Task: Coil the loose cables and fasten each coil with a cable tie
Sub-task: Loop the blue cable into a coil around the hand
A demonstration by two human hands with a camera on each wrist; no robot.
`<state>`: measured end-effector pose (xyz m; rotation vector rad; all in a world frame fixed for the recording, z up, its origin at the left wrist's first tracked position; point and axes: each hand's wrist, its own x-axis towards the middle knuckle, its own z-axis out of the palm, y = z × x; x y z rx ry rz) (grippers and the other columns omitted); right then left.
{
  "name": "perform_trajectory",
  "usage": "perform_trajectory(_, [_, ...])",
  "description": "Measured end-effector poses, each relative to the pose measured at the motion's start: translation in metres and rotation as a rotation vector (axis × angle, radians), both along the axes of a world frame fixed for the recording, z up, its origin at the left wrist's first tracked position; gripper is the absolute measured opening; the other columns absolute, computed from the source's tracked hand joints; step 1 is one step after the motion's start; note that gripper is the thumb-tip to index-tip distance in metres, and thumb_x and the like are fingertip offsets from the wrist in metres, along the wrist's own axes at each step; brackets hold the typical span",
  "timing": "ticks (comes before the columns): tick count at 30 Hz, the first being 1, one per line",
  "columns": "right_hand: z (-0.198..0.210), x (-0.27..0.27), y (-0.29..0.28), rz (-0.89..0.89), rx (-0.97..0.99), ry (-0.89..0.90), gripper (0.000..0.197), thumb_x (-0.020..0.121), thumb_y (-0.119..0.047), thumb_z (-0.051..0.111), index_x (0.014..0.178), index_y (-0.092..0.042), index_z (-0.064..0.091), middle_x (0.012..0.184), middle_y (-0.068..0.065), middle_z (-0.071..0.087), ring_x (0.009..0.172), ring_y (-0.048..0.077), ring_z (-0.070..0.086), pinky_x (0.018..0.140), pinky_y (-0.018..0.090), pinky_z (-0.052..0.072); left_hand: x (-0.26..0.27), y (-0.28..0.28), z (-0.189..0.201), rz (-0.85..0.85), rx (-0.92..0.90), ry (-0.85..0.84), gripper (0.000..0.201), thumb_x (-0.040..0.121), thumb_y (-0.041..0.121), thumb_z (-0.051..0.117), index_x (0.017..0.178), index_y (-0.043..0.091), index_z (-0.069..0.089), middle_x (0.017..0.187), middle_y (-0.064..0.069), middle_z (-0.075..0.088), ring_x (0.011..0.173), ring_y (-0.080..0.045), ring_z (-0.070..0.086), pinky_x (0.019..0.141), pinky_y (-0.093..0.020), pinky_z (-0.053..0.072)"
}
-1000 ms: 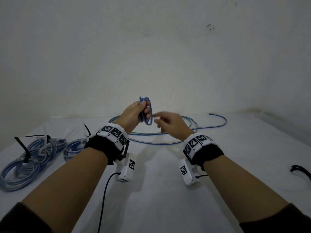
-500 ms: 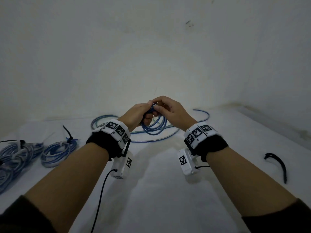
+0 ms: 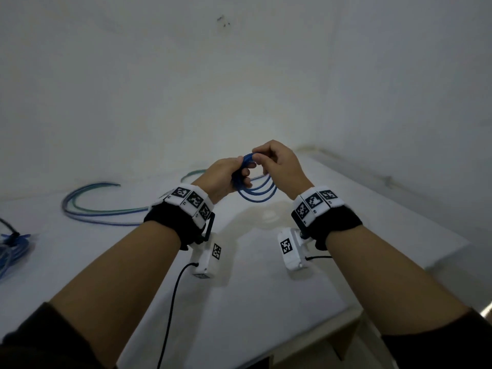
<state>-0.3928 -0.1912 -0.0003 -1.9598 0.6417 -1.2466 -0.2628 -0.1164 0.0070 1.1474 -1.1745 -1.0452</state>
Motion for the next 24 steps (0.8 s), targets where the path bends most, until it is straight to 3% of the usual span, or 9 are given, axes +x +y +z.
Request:
perform_trajectory(3, [-0.005,-0.03,-0.01,-0.076,0.039,0.006,0.006,0.089,-0.009,0.058,0.095,-0.007,0.06,0.077,-0.005,0.059,0.056,-0.006,0.052,0.058,0.012,0.044,-0.031,-0.015,-0.002,-0.031,0.054,0.004,0.035,0.101,0.018,0.028,0.083,0.008,0.055,0.062,0.001,0.041,0.049,-0.01,0.043,0.067,-0.029,0.049])
perform_trajectory(7, [-0.004,-0.072,-0.017,-0.035,0.152,0.077,0.017,0.094,-0.016,0.052,0.102,-0.001,0.058,0.075,0.004,0.061,0.06,0.013,0.057,0.063,0.024,0.05,-0.067,-0.032,-0.002,0.002,0.039,-0.151,0.032,0.101,0.017,0.027,0.077,0.011,0.048,0.064,0.0,0.035,0.051,-0.011,0.032,0.058,-0.024,0.039])
perform_trajectory(10, [-0.003,-0.105,-0.026,-0.046,0.304,0.152,0.03,0.098,-0.026,0.042,0.112,-0.006,0.059,0.085,0.008,0.064,0.072,0.019,0.063,0.069,0.029,0.054,-0.083,-0.042,-0.006,-0.005,0.069,-0.217,0.034,0.101,0.018,0.027,0.074,0.012,0.046,0.062,0.001,0.034,0.046,-0.009,0.032,0.049,-0.02,0.037])
perform_trajectory(12, [-0.008,-0.128,-0.037,-0.175,0.283,0.325,0.026,0.096,-0.023,0.047,0.112,-0.008,0.06,0.088,0.006,0.063,0.076,0.021,0.061,0.068,0.029,0.053,-0.09,-0.046,-0.01,-0.016,0.083,-0.232,0.034,0.101,0.019,0.027,0.074,0.012,0.046,0.061,0.002,0.033,0.041,-0.007,0.032,0.051,-0.022,0.037])
perform_trajectory(17, [-0.03,-0.173,-0.055,-0.403,0.207,0.871,0.007,0.084,-0.008,0.065,0.091,-0.01,0.066,0.091,0.005,0.059,0.074,0.018,0.057,0.063,0.024,0.049,-0.1,-0.051,-0.02,-0.007,0.09,-0.267,0.035,0.101,0.019,0.027,0.074,0.011,0.047,0.062,0.001,0.034,0.05,-0.012,0.03,0.053,-0.025,0.036])
perform_trajectory(20, [-0.037,-0.183,-0.055,-0.416,0.246,1.018,0.005,0.083,-0.006,0.065,0.087,-0.009,0.065,0.085,0.004,0.06,0.075,0.021,0.06,0.061,0.024,0.051,-0.102,-0.053,-0.024,-0.002,0.102,-0.286,0.035,0.101,0.019,0.027,0.074,0.011,0.048,0.062,0.0,0.035,0.05,-0.012,0.031,0.053,-0.026,0.036])
perform_trajectory(24, [-0.046,-0.187,-0.053,-0.329,0.255,1.079,0.005,0.081,-0.007,0.068,0.085,-0.009,0.066,0.082,0.002,0.059,0.069,0.02,0.061,0.062,0.026,0.051,-0.101,-0.054,-0.026,0.001,0.103,-0.304,0.036,0.101,0.02,0.027,0.074,0.011,0.049,0.062,0.001,0.035,0.05,-0.012,0.032,0.053,-0.025,0.036])
